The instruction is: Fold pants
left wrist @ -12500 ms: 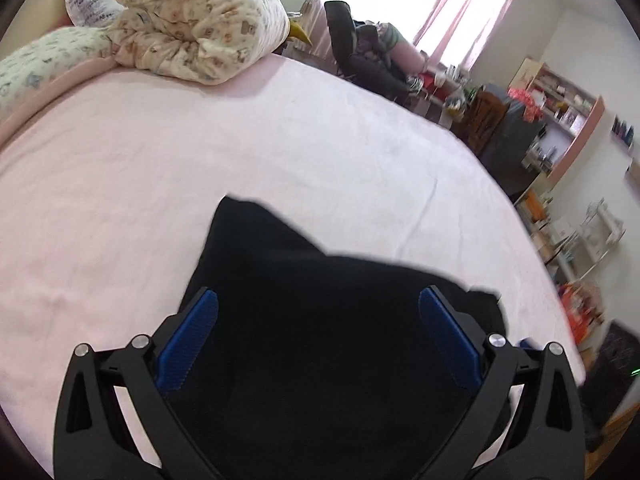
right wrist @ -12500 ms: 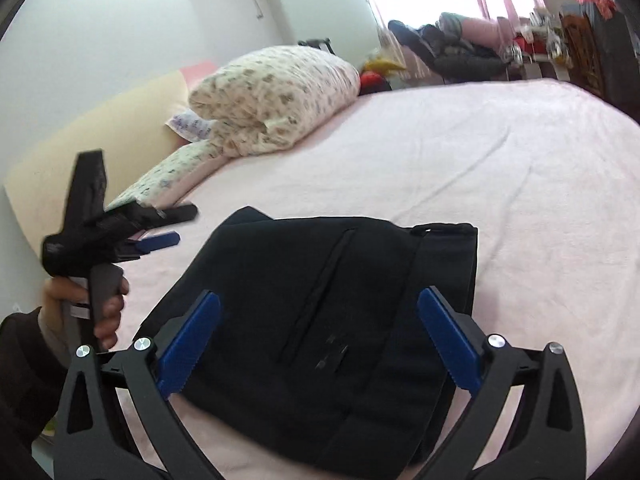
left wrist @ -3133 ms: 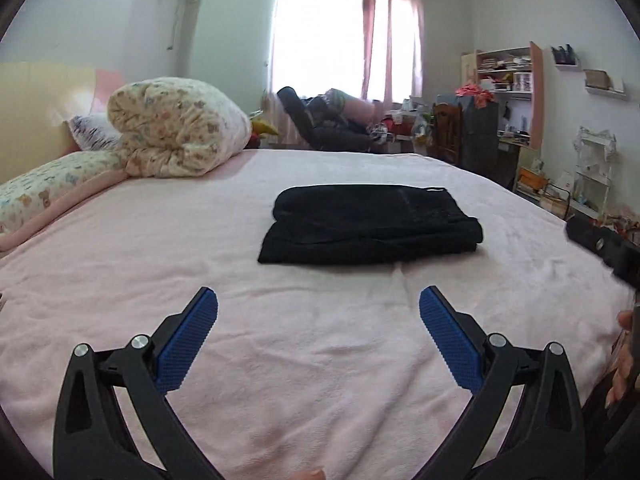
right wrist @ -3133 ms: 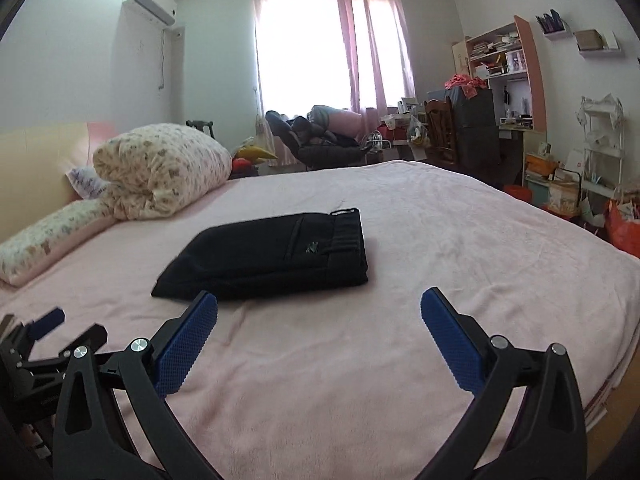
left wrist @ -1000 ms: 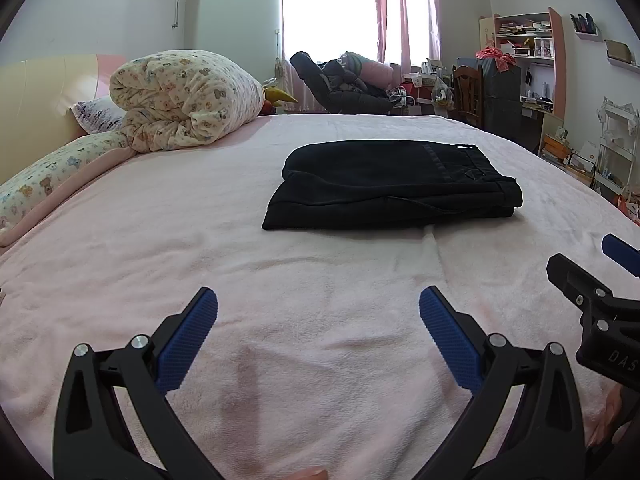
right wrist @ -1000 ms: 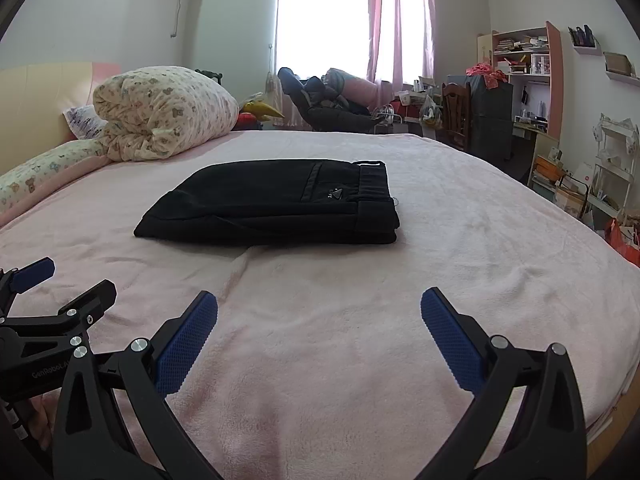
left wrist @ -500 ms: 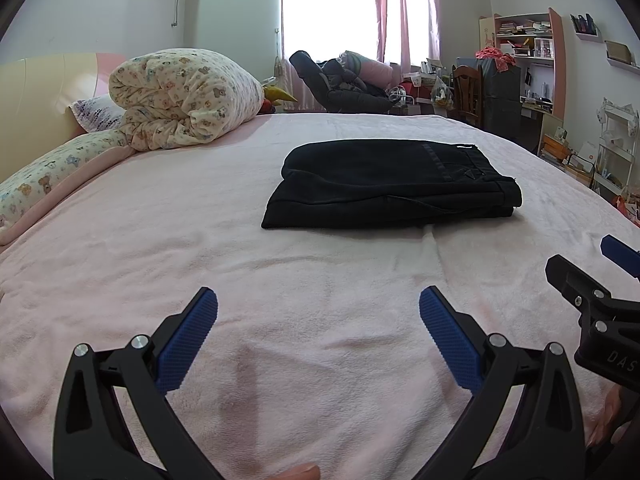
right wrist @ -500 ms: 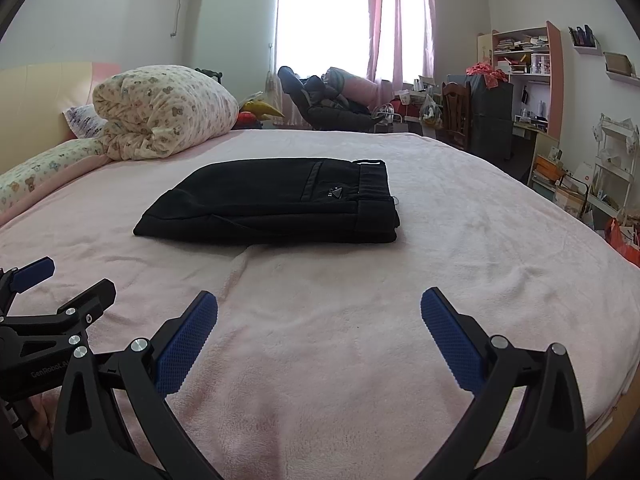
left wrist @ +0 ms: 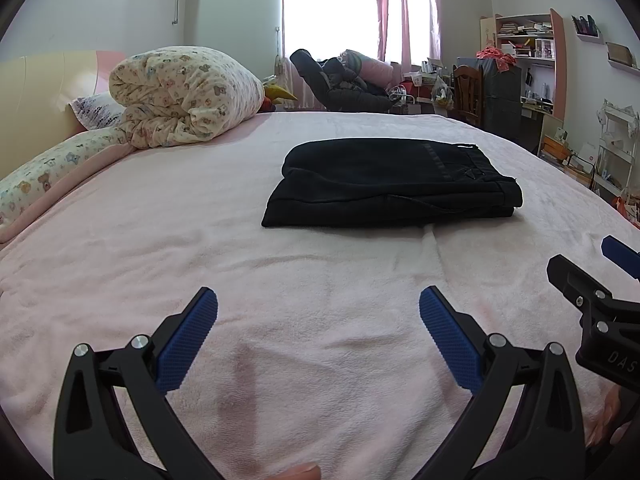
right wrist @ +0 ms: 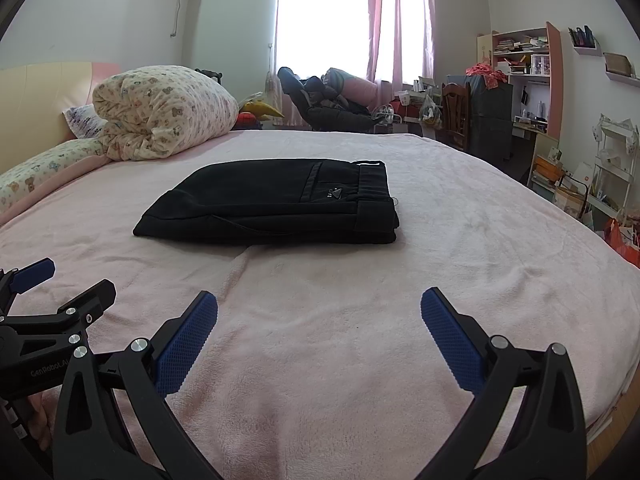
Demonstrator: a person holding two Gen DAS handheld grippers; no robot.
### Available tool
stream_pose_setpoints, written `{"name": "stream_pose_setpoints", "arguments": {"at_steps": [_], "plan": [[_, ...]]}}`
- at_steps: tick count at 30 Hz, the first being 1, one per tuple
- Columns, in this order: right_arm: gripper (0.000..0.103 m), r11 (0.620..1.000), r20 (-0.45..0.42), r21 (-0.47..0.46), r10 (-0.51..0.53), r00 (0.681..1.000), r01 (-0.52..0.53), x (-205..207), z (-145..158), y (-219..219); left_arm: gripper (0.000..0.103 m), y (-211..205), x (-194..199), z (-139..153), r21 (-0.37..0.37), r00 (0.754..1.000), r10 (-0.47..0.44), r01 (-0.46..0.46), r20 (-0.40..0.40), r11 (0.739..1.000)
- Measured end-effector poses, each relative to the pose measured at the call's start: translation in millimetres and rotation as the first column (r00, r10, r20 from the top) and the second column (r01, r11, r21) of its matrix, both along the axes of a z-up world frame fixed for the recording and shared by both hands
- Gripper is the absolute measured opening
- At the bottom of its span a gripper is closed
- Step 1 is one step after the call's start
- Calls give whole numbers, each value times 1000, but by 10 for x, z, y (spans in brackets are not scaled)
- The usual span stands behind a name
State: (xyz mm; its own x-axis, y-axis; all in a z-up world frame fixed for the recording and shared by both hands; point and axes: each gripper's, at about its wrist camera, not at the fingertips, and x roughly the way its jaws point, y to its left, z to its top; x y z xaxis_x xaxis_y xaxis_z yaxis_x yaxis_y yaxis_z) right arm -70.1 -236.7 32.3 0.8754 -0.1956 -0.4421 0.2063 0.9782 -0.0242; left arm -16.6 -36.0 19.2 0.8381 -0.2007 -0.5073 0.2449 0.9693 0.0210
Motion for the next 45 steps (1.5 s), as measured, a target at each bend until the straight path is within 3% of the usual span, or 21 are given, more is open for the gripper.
{"name": "stream_pose_setpoints", "arguments": {"at_steps": [45], "plan": [[102,1000,0,3,-11,1000,11,12,-16,-3,101,-28,-30,-40,8,1000,-1,1,5,1000]]}}
